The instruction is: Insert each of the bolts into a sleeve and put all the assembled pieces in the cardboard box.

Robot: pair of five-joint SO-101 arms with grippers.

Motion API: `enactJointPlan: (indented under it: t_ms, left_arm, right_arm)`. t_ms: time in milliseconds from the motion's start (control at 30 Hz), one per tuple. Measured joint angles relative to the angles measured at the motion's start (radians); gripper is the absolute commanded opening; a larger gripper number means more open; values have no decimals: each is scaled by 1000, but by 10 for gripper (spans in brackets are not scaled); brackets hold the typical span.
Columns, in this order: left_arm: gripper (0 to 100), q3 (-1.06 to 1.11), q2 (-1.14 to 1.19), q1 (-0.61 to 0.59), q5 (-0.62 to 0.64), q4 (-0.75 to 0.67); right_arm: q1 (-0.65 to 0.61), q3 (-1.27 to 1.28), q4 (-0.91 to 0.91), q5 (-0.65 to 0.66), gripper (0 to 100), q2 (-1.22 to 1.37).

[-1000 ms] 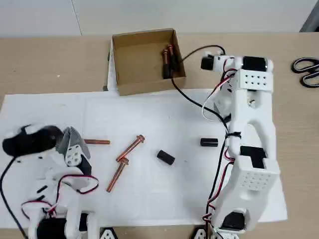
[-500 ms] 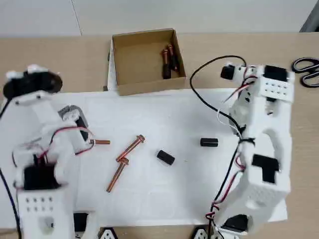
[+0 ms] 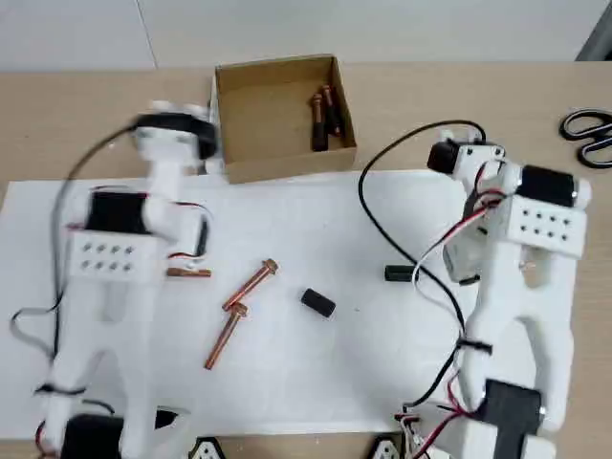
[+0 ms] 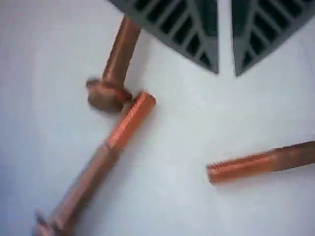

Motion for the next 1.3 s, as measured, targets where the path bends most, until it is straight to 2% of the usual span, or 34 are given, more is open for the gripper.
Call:
enactJointPlan:
  t_ms: [133, 400, 633, 1067, 1300]
  left_arm:
    - [7, -38, 68, 69, -77, 26]
    - [8, -43, 239, 144, -110, 26]
    - [49, -80, 356, 152, -149, 6]
    - [90, -97, 534, 157, -282, -68]
    - [94, -198, 560, 227, -305, -61]
  right_arm:
    - [0, 89, -15, 0, 4, -87]
    - [80, 190, -17, 0, 4, -198]
    - [132, 250, -15, 0, 3, -281]
    - [137, 365, -15, 0, 3, -451]
    - [137, 365, -15, 0, 3, -463]
